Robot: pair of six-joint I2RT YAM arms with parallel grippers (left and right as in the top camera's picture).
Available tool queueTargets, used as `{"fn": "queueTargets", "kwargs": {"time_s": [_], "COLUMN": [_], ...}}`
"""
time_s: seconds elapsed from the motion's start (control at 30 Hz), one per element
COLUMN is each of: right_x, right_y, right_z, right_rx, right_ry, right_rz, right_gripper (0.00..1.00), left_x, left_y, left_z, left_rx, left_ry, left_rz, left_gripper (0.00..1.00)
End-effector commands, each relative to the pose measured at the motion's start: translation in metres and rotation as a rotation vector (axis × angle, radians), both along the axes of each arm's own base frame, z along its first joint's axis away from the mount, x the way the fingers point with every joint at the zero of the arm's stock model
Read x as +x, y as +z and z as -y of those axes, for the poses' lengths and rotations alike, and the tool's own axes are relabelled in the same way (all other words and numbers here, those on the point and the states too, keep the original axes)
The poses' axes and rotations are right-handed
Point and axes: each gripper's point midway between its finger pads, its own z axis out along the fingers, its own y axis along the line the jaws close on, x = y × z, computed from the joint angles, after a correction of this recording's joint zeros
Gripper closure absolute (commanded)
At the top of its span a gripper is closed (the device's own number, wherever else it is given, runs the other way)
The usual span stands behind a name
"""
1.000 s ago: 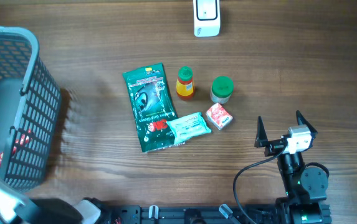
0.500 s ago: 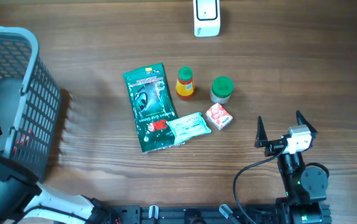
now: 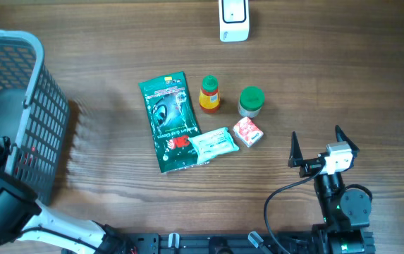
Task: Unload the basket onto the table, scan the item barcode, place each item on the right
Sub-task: 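Return the left gripper into the basket and grasp the red Nescafe stick, then carry the Nescafe stick out and lay it on the green packet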
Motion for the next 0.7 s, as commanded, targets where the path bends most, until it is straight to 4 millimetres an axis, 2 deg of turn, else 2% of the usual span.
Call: {"fn": "queueTargets", "kwargs": {"time_s": [0.0, 0.03, 0.1, 0.17, 0.23, 0.3, 0.33, 0.4, 0.47, 0.57, 0.67], "right_x": [0.0, 0.0, 0.0, 0.0, 0.0, 0.0, 0.0, 0.0, 0.0, 0.0, 0.0], "right_y": [-0.001, -0.001, -0.001, -0.001, -0.001, -0.001, -0.001, -0.001, -0.001, -0.001, -0.001], "right_z": [-0.003, -0.003, -0.003, -0.003, -0.003, -0.003, -0.003, -0.003, -0.003, -0.003, -0.003], "right_rx": [-0.009, -0.008, -0.009, -0.009, -0.009, -0.009, -0.009, -0.009, -0.008, -0.009, -0.009], "right_ry": [0.016, 0.016, 0.016, 0.016, 0.016, 0.016, 0.016, 0.016, 0.016, 0.016, 0.016], "right_rz": [0.0, 0.0, 0.0, 0.0, 0.0, 0.0, 0.0, 0.0, 0.0, 0.0, 0.0], "right_gripper": [0.0, 0.0, 0.01, 0.0, 0.0, 0.0, 0.0, 0.0, 0.0, 0.0, 0.0], "left_x": [-0.017, -0.02, -0.023, -0.024, -0.015, 0.004, 0.026, 0.041, 0.054, 0.059, 0.05], "left_y": [-0.038, -0.044, -0.049, -0.049, -0.042, -0.026, 0.008, 0.046, 0.097, 0.192, 0.278], "left_z": [0.02, 0.024, 0.029, 0.032, 0.039, 0.042, 0.042, 0.043, 0.039, 0.033, 0.038], "left_rx": [-0.038, -0.043, -0.052, -0.067, -0.111, -0.137, -0.15, -0.14, -0.079, 0.115, 0.339], "left_ry": [0.006, 0.006, 0.006, 0.005, 0.001, -0.001, -0.012, -0.029, -0.054, -0.104, -0.144], "left_rz": [-0.045, -0.046, -0.053, -0.052, 0.009, 0.108, 0.23, 0.331, 0.433, 0.576, 0.7], "left_gripper": [0.24, 0.33, 0.62, 0.96, 0.96, 0.96, 0.96, 0.96, 0.96, 0.96, 0.96]}}
